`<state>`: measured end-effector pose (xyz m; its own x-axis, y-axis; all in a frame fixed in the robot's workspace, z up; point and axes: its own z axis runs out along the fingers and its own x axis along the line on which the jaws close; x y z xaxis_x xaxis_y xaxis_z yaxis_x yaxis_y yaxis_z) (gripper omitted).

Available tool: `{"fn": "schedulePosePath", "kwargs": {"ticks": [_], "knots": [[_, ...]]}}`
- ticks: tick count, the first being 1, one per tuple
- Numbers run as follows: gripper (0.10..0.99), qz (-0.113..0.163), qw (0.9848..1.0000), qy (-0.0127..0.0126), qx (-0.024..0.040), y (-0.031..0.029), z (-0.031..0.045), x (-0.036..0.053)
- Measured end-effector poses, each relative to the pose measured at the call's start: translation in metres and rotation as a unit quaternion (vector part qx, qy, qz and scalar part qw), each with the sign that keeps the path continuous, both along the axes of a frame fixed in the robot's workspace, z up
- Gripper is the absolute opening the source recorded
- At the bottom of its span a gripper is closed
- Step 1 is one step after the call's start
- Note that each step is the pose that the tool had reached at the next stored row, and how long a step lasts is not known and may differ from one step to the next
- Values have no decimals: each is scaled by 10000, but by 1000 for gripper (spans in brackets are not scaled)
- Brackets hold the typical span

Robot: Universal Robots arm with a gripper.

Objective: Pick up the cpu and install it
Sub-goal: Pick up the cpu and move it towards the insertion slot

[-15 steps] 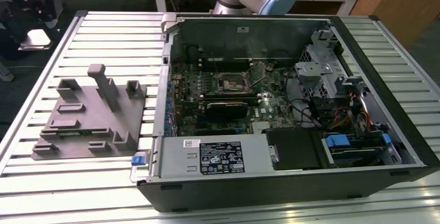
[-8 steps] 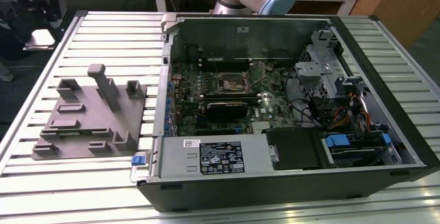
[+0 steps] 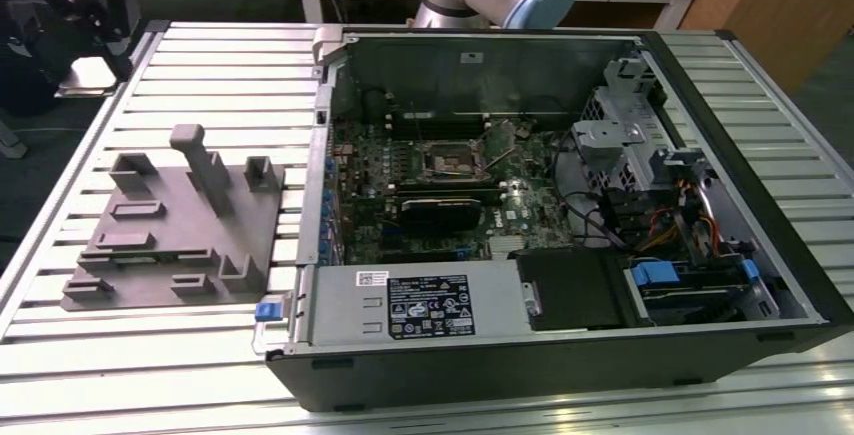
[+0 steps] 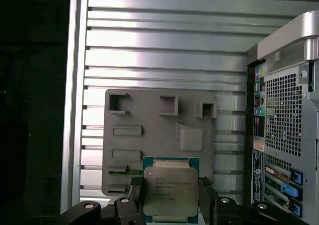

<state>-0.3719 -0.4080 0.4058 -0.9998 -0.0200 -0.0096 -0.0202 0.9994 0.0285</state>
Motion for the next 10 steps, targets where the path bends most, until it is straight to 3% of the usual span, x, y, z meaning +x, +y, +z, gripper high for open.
{"fn": "schedulePosePath", "kwargs": {"ticks": [10], "knots": [[533, 0, 10000, 0, 0, 0, 0, 109]]}}
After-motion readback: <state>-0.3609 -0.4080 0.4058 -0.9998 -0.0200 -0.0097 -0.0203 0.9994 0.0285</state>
